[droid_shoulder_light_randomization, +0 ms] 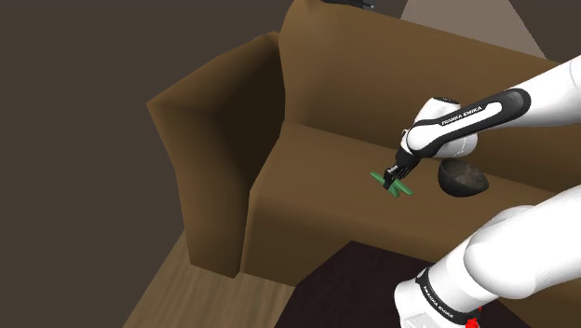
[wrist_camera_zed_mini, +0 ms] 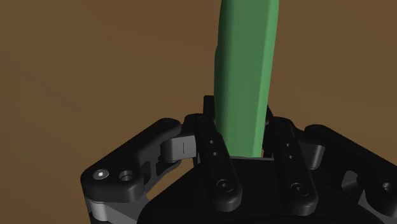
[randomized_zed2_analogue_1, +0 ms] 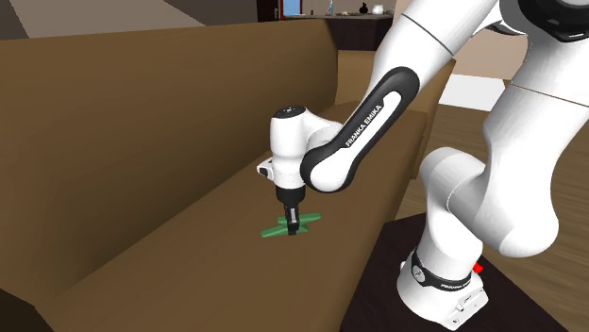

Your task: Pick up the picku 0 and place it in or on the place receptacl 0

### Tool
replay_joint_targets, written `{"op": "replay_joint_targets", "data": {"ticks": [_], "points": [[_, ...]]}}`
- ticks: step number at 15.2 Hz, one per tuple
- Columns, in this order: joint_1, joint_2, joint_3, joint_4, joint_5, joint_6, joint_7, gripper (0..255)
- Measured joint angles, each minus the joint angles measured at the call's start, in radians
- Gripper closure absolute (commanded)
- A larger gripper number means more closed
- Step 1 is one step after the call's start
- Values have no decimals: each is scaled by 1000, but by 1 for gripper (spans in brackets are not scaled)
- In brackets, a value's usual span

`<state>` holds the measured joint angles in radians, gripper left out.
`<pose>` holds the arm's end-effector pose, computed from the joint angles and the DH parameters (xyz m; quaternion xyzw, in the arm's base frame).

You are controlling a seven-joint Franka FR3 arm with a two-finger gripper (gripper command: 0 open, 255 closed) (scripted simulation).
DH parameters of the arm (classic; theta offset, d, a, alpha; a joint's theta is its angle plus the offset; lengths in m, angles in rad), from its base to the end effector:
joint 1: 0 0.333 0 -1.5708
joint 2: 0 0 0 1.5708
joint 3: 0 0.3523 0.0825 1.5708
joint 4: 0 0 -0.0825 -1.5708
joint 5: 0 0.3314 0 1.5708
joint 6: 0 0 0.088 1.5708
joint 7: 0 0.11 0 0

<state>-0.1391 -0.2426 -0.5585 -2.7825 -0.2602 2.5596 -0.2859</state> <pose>0.2656 -0.2148 0.3479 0.9959 -0.0896 -0.0042 0.0058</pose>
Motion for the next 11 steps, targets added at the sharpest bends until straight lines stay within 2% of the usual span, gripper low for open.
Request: {"op": "replay_joint_targets", "data": {"ticks": [2, 11], "points": [[-1, -7, 2, 3, -2, -10, 2, 255], [-27, -136, 40, 39, -32, -171, 28, 255]]}}
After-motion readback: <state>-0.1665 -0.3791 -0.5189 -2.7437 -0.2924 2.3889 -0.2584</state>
